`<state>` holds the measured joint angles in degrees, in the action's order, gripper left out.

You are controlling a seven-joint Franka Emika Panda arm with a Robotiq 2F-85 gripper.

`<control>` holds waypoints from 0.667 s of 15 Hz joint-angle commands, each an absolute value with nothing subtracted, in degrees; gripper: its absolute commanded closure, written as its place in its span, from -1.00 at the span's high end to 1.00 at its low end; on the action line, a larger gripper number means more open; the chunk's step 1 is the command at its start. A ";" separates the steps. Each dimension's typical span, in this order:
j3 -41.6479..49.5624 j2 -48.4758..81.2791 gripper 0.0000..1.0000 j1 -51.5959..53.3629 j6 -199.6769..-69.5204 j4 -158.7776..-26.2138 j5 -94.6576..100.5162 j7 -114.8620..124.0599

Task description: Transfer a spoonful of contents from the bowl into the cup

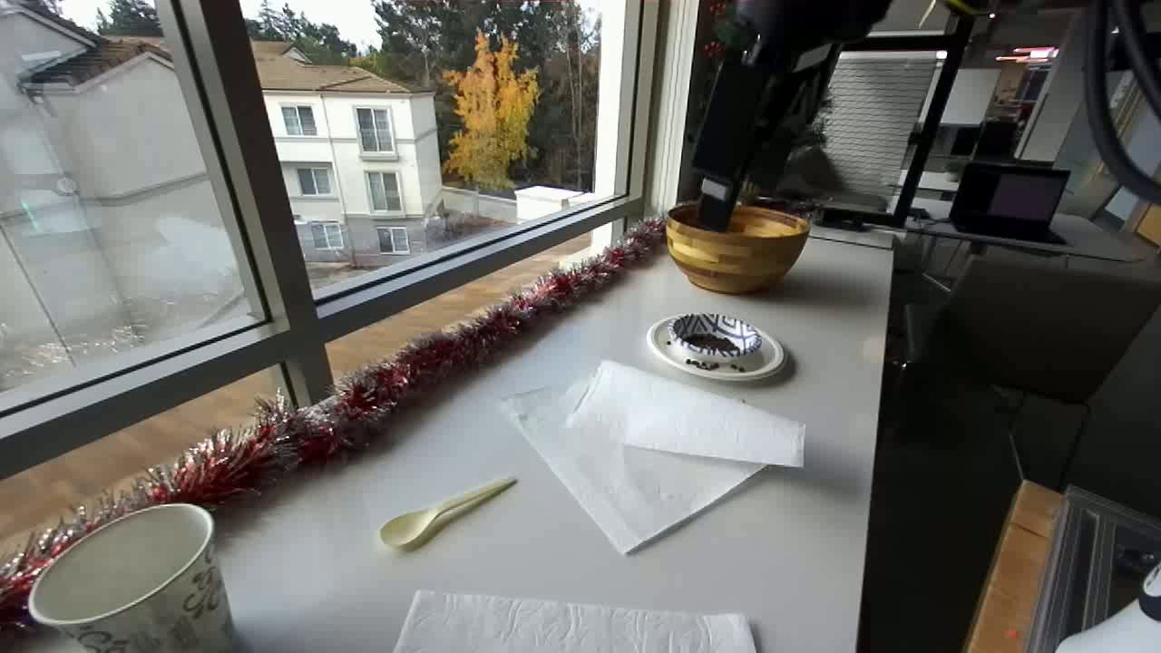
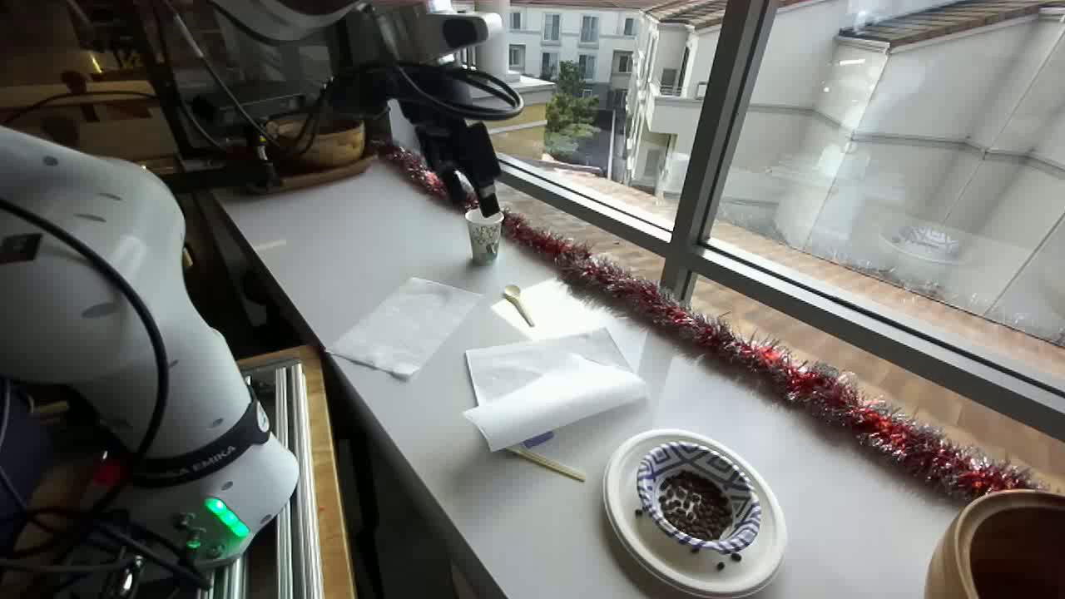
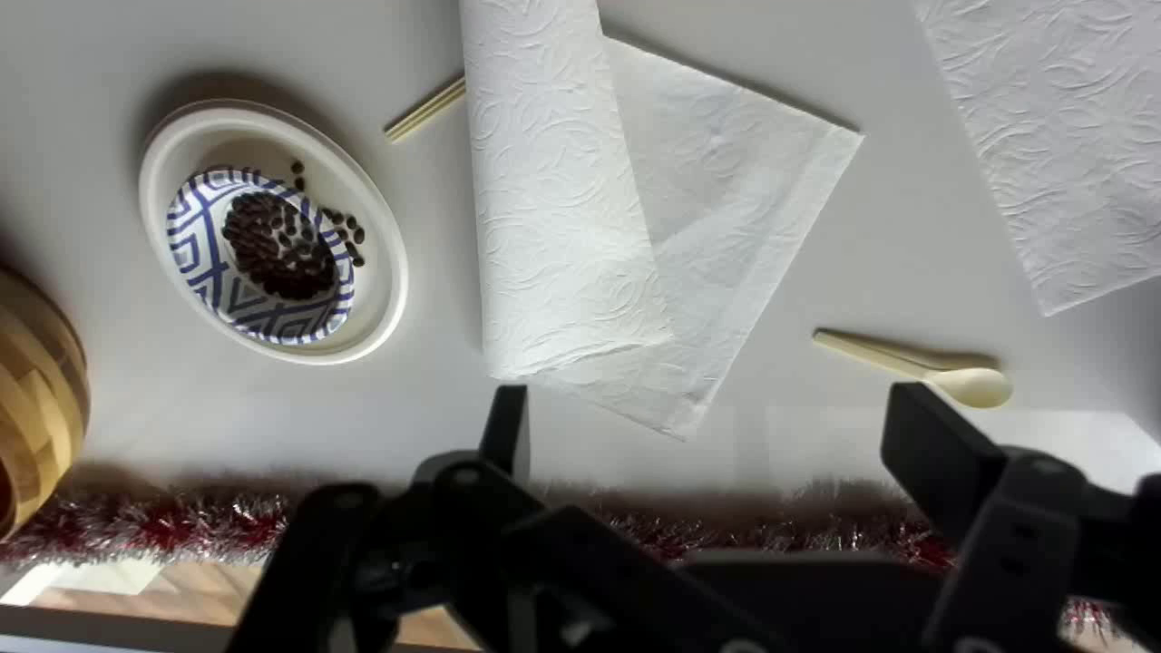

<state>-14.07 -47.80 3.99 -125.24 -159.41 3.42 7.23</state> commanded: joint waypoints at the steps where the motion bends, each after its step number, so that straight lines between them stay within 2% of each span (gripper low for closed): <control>1: -13.24 -47.56 1.00 4.86 -125.01 -159.28 4.25 7.87; 6: -13.24 -47.46 1.00 4.86 -125.01 -159.28 4.25 7.88; 10: -12.74 -42.32 1.00 10.19 -128.97 -156.73 3.69 -0.67</control>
